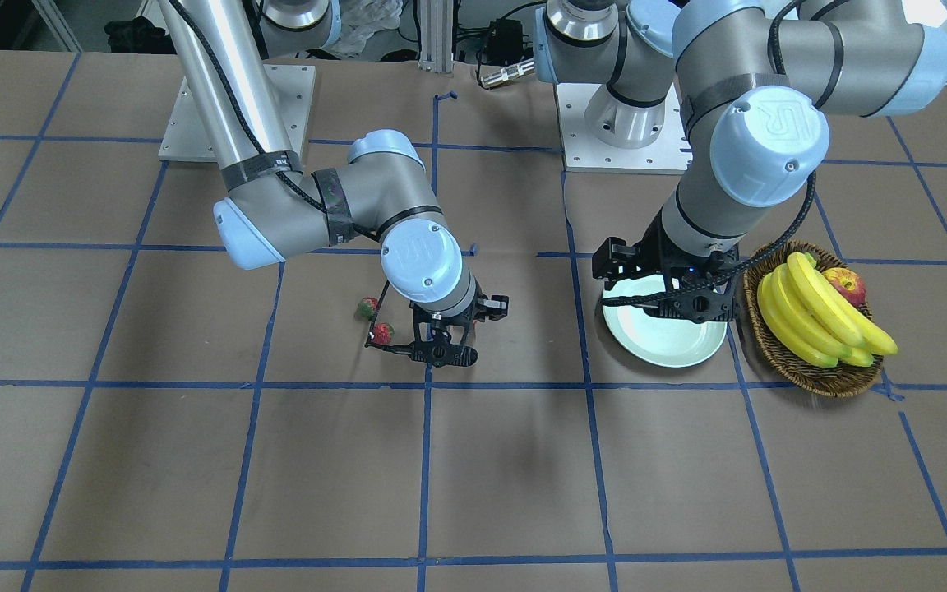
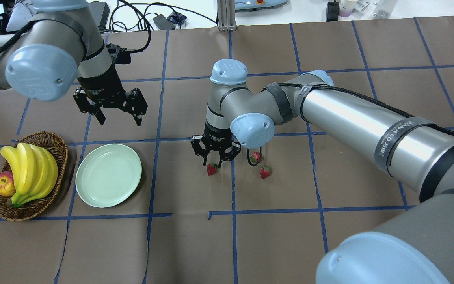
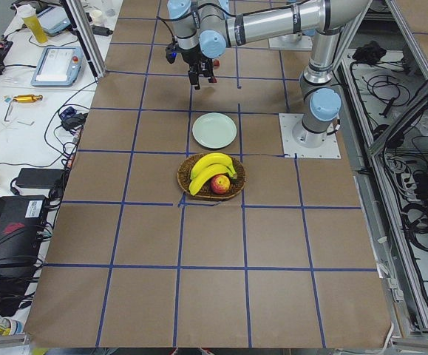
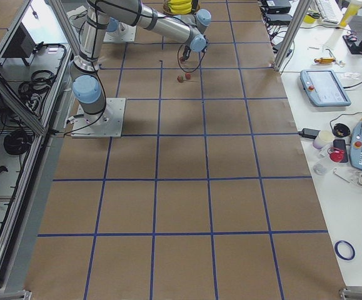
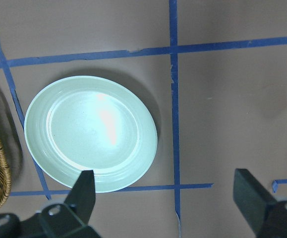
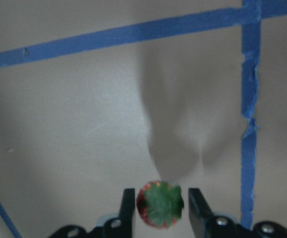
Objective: Collect all strawberries into plate
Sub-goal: 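Carry the strawberry toward the plate and release it on the table, then move the right gripper back over the remaining two strawberries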
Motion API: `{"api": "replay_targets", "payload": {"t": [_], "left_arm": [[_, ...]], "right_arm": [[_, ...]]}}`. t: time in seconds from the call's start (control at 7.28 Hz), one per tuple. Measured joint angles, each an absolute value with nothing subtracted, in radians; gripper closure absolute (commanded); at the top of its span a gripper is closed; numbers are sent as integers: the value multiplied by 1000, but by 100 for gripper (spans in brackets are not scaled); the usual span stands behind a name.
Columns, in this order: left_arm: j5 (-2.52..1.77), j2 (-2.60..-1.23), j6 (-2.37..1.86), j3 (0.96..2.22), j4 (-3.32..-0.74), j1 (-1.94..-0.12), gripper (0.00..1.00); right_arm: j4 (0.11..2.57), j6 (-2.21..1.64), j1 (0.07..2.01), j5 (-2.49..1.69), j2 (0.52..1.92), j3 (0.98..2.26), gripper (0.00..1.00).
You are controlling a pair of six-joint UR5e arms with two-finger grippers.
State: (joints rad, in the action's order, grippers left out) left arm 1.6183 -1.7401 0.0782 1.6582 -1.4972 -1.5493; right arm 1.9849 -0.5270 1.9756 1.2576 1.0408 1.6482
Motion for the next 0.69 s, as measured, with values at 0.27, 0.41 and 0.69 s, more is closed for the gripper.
{"api": "replay_targets", "payload": {"t": [0.27,0.41,0.69], "left_arm": [[1619,-1740,77,1658,-1497,-1549,0],[1621,-1740,77,1658,-1497,-1549,0],[1621,-1740,76,1659,-1497,-1549,0]], "right_arm": [[1981,-537,1973,1266,1063,1638,0],[1973,-536,1967,1280,1097,1636,0],[1933,-455,1930,1341,1167,1637,0]]}}
